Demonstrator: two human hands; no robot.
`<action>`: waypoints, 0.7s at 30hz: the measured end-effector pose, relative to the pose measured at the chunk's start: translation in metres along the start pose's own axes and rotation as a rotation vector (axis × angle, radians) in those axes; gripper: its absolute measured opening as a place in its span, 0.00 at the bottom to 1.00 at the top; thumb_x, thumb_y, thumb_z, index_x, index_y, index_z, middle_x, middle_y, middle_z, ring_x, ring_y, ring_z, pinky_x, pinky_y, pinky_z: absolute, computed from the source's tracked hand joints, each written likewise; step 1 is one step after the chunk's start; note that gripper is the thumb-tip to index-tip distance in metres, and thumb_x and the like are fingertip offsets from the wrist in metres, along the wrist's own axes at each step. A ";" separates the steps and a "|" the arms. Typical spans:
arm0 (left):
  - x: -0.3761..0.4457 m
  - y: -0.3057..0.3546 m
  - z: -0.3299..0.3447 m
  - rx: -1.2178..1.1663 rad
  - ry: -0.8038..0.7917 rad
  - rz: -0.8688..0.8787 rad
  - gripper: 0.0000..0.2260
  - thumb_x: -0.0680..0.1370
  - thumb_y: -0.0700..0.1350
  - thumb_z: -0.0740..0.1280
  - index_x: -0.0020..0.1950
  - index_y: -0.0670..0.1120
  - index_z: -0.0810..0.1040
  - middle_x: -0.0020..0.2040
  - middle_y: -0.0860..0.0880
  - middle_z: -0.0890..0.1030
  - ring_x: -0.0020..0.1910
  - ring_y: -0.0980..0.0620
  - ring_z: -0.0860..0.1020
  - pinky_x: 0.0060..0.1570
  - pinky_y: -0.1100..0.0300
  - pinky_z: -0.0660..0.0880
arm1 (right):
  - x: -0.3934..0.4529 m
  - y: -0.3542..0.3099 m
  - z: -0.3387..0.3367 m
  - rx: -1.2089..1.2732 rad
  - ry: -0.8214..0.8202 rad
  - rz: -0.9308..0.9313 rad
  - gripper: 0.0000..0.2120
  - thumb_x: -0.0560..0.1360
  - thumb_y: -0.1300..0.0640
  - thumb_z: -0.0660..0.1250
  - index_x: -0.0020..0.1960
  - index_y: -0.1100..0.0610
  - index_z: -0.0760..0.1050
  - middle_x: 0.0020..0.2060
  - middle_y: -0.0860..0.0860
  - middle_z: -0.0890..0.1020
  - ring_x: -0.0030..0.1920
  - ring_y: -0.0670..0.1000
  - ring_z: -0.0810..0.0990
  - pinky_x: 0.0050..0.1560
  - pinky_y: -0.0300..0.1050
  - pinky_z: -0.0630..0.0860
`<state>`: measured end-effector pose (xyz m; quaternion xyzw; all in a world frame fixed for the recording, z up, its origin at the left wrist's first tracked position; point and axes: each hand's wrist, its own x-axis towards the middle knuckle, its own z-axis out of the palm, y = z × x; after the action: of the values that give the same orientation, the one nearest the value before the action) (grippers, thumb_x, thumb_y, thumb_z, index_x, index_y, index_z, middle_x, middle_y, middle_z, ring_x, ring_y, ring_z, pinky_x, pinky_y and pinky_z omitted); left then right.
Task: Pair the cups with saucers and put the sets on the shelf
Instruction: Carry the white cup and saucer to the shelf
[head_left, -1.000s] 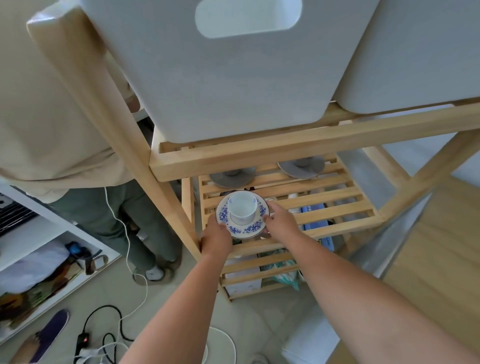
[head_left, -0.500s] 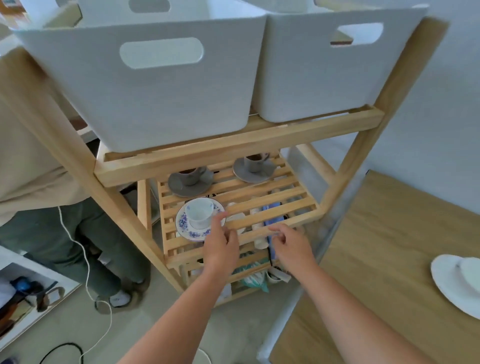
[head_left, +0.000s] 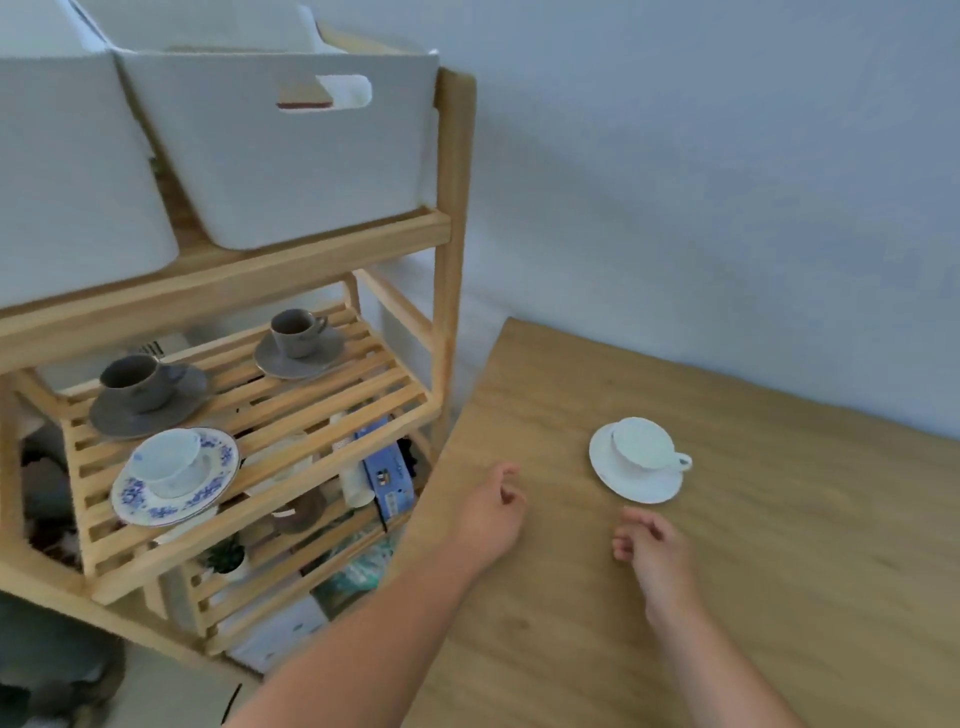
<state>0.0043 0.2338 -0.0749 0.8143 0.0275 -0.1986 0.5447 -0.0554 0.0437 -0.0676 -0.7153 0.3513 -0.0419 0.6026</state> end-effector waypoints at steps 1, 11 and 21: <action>0.005 0.004 0.012 -0.034 0.000 -0.010 0.17 0.81 0.44 0.62 0.69 0.52 0.69 0.46 0.49 0.81 0.39 0.52 0.80 0.51 0.49 0.80 | 0.006 0.002 -0.012 0.066 0.029 0.037 0.12 0.76 0.67 0.57 0.54 0.61 0.77 0.37 0.57 0.81 0.33 0.53 0.78 0.38 0.43 0.77; 0.050 0.053 0.077 -0.154 -0.007 -0.101 0.25 0.78 0.41 0.66 0.75 0.47 0.65 0.40 0.44 0.84 0.35 0.51 0.82 0.36 0.59 0.80 | 0.061 -0.014 -0.067 0.179 -0.015 0.171 0.12 0.80 0.59 0.59 0.62 0.58 0.69 0.37 0.61 0.82 0.32 0.54 0.84 0.29 0.42 0.80; 0.070 0.067 0.078 -0.113 -0.073 -0.110 0.16 0.77 0.38 0.67 0.64 0.47 0.72 0.40 0.42 0.84 0.34 0.50 0.84 0.38 0.57 0.82 | 0.089 -0.035 -0.050 -0.044 -0.122 0.040 0.07 0.79 0.62 0.61 0.55 0.54 0.71 0.35 0.58 0.83 0.31 0.53 0.83 0.34 0.44 0.81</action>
<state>0.0635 0.1242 -0.0666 0.7718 0.0633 -0.2557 0.5787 0.0029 -0.0465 -0.0547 -0.7224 0.3291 0.0217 0.6078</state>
